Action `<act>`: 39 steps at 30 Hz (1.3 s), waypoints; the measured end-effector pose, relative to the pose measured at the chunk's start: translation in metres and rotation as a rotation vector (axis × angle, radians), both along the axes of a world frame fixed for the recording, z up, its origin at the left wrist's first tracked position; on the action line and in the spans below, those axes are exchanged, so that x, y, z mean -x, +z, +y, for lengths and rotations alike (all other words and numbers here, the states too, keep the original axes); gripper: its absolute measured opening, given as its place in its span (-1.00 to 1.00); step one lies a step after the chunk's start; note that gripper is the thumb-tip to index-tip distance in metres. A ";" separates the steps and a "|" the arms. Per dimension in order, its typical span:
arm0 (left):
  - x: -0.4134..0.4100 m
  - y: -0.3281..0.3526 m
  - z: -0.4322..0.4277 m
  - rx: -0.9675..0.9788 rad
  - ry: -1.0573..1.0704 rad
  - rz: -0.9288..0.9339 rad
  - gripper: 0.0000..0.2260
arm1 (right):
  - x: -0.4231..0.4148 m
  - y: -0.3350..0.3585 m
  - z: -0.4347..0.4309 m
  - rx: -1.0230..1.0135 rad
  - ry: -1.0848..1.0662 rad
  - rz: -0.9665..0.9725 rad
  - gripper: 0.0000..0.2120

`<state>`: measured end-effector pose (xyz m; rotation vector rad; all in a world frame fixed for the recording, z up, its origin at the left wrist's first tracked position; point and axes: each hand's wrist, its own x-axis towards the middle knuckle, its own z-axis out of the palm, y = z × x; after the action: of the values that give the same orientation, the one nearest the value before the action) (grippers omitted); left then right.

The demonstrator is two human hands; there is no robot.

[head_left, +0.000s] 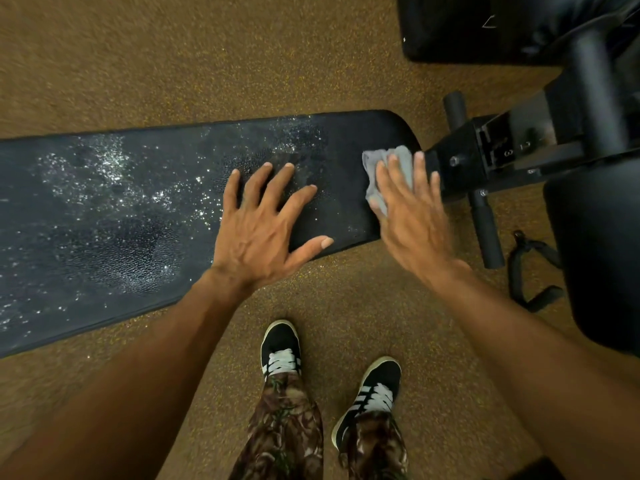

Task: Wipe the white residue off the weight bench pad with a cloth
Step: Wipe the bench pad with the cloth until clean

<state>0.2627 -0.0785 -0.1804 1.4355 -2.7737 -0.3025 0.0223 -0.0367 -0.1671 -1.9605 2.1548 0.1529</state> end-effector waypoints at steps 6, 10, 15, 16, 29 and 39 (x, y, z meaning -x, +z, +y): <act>-0.006 -0.005 0.004 0.019 -0.014 -0.017 -0.15 | -0.056 -0.008 0.019 0.033 0.138 -0.212 -0.43; -0.006 -0.005 0.006 0.048 0.005 -0.010 -0.12 | -0.019 -0.008 0.058 -0.036 0.241 -0.128 -0.27; -0.003 -0.006 0.009 0.065 0.015 -0.013 -0.12 | -0.021 -0.005 0.029 -0.015 -0.013 -0.153 -0.40; -0.003 -0.007 0.009 0.072 0.018 -0.011 -0.12 | -0.033 -0.007 0.026 0.005 -0.044 -0.194 -0.43; -0.006 -0.009 0.011 0.089 0.011 -0.017 -0.02 | -0.015 -0.014 0.035 0.102 0.074 -0.138 -0.41; -0.008 -0.010 0.010 0.068 0.022 0.036 -0.30 | -0.001 -0.015 0.079 0.049 0.366 -0.186 -0.32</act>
<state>0.2708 -0.0690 -0.1904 1.4303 -2.7098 -0.2288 0.0236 0.0422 -0.1824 -2.2806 1.6882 -0.0233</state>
